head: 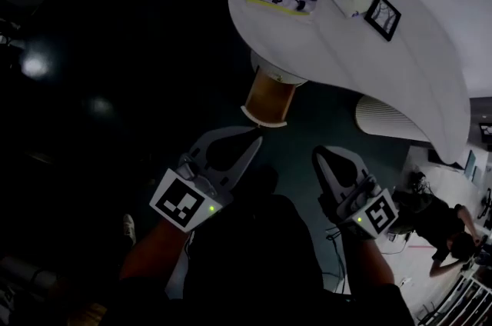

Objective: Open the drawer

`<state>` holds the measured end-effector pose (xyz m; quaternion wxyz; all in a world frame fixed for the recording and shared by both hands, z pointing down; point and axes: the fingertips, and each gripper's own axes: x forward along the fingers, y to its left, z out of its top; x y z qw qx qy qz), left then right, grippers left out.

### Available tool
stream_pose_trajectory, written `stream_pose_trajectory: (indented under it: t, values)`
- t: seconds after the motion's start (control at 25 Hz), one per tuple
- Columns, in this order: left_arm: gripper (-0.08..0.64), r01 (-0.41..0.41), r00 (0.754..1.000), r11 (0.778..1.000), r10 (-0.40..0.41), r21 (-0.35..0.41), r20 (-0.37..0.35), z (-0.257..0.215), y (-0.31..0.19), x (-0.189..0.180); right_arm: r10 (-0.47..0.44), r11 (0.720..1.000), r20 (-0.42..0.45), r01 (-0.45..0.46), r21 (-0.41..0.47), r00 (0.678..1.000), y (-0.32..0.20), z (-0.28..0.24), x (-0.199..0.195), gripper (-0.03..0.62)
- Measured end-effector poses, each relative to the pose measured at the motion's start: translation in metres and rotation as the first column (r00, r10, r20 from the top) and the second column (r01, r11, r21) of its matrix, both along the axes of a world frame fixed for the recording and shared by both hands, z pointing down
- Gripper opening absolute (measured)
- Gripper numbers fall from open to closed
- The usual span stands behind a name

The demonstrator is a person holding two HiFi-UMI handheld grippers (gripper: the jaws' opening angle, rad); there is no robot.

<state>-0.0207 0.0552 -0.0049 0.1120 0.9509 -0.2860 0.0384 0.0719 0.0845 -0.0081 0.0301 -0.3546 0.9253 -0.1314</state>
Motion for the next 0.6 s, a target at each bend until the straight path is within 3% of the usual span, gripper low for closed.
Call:
stream_pose_trajectory:
  t: [0.28, 0.6]
  values:
    - [0.020, 0.038, 0.999, 0.999, -0.038, -0.013, 0.012, -0.087, 0.028, 0.001, 0.033, 0.999, 0.040, -0.034, 0.022, 0.999, 0.032, -0.087, 0.007, 0.018]
    - [0.020, 0.050, 0.999, 0.999, -0.050, -0.008, 0.017, -0.135, 0.047, -0.006, 0.096, 0.993, 0.079, -0.101, 0.066, 0.992, 0.044, -0.153, 0.010, 0.017]
